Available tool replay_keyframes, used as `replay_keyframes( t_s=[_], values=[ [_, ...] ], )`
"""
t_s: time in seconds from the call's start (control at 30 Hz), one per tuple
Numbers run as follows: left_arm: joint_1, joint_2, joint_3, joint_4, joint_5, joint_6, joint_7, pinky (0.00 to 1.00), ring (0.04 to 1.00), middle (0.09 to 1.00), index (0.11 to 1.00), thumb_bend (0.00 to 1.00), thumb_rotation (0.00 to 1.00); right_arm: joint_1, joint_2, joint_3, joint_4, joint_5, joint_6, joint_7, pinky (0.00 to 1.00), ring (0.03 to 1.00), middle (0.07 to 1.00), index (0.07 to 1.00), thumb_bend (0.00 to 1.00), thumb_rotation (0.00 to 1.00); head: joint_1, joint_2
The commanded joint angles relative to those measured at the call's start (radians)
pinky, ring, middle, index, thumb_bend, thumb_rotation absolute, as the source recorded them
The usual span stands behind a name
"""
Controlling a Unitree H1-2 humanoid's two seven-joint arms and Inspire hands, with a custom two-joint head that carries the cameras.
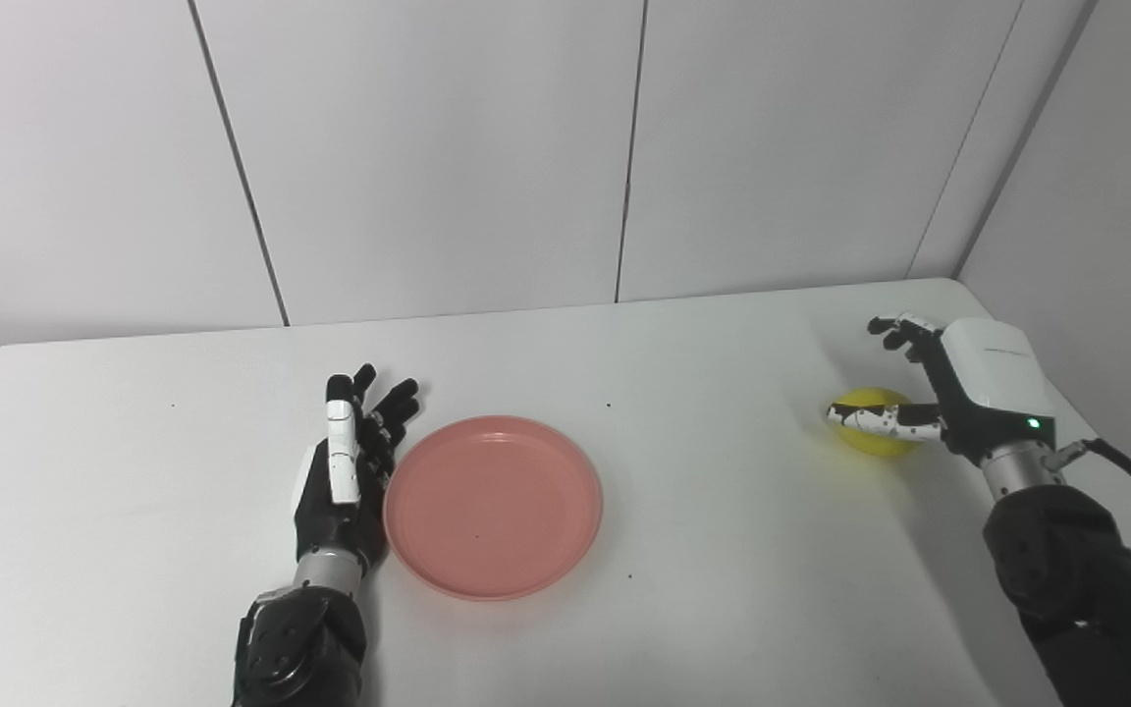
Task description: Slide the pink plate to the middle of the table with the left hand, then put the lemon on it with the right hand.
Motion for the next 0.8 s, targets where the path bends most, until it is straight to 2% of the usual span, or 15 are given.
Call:
replay_keyframes(
  t_s=[0.0,0.07,0.2,0.57,0.77],
  values=[
    [0.033,-0.003,-0.003,0.019,-0.006,0.064,0.002,1.0,0.891,0.844,0.977,0.75,1.0,-0.019,-0.021,-0.006,-0.007,0.0,0.017,-0.033,0.54,0.619,0.666,0.697,0.94,0.52,0.003,0.002],
    [0.033,-0.004,-0.003,0.02,-0.005,0.059,0.003,1.0,0.888,0.838,0.974,0.75,0.99,-0.015,-0.017,-0.003,0.011,0.003,0.02,-0.037,0.58,0.653,0.695,0.708,0.94,0.55,0.003,0.003],
    [0.032,-0.003,-0.002,0.026,-0.005,0.057,0.002,1.0,0.887,0.831,0.97,0.75,0.98,-0.011,-0.005,0.007,0.031,0.004,0.029,-0.04,0.58,0.66,0.711,0.716,0.92,0.54,0.004,0.004],
    [0.029,-0.005,-0.004,0.033,-0.002,0.052,0.005,1.0,0.881,0.827,0.974,0.75,0.99,-0.019,0.0,0.038,0.067,-0.003,0.024,-0.055,0.55,0.633,0.685,0.715,0.9,0.59,0.013,0.002],
    [0.028,-0.004,-0.006,0.029,0.001,0.058,0.006,1.0,0.876,0.825,0.967,0.76,0.99,-0.02,-0.001,0.042,0.07,0.002,0.028,-0.047,0.58,0.657,0.707,0.722,0.9,0.6,0.018,0.005]
  ],
)
